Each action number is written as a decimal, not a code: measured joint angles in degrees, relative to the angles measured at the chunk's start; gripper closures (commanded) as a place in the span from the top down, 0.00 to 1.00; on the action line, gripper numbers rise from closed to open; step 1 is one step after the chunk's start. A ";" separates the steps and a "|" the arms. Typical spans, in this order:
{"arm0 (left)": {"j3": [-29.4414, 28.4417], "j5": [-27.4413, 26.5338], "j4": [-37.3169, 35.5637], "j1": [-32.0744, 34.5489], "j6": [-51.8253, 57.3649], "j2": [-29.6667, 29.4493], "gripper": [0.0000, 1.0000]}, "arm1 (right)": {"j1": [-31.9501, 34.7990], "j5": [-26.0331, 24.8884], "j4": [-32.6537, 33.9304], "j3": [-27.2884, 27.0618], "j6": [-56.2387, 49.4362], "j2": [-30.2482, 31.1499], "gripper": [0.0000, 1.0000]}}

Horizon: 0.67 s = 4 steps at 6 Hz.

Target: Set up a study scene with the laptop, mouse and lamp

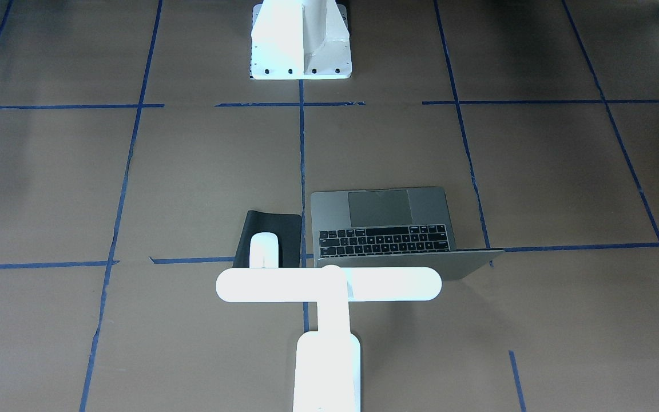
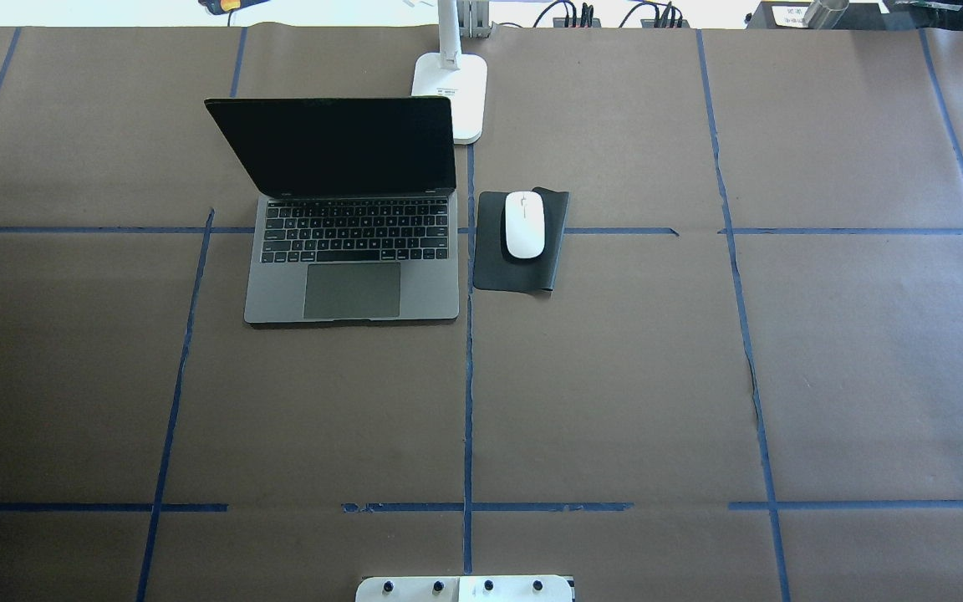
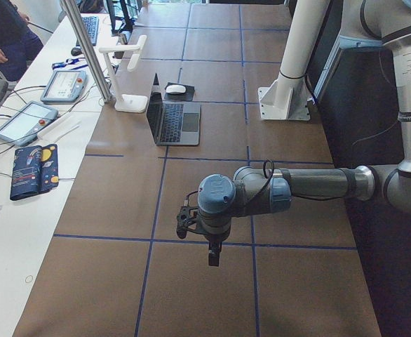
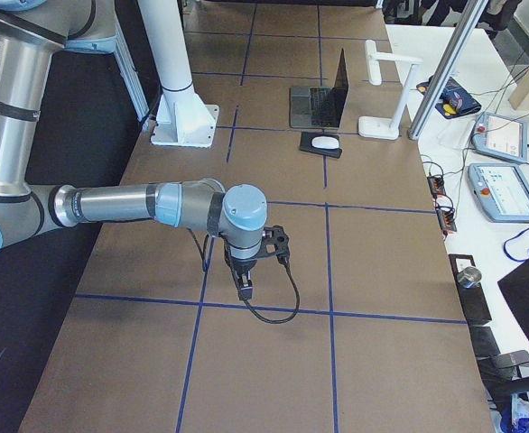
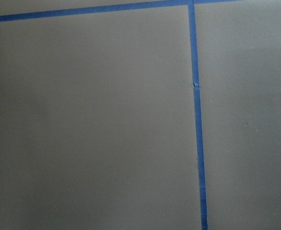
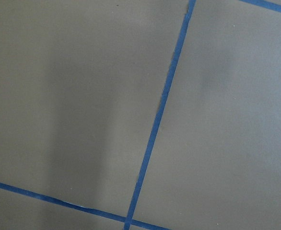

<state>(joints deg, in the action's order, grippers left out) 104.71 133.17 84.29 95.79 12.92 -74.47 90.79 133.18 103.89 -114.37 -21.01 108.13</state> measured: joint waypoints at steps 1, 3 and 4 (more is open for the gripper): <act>0.10 0.10 0.00 0.01 0.03 0.07 1.00 | 0.00 0.04 0.00 0.14 0.00 0.07 1.00; 0.35 0.22 0.00 0.01 -0.06 0.11 1.00 | -0.02 0.06 0.00 0.44 0.00 0.14 1.00; 0.36 0.24 -0.02 0.01 -0.08 0.11 1.00 | -0.06 0.12 0.00 0.62 0.00 0.15 1.00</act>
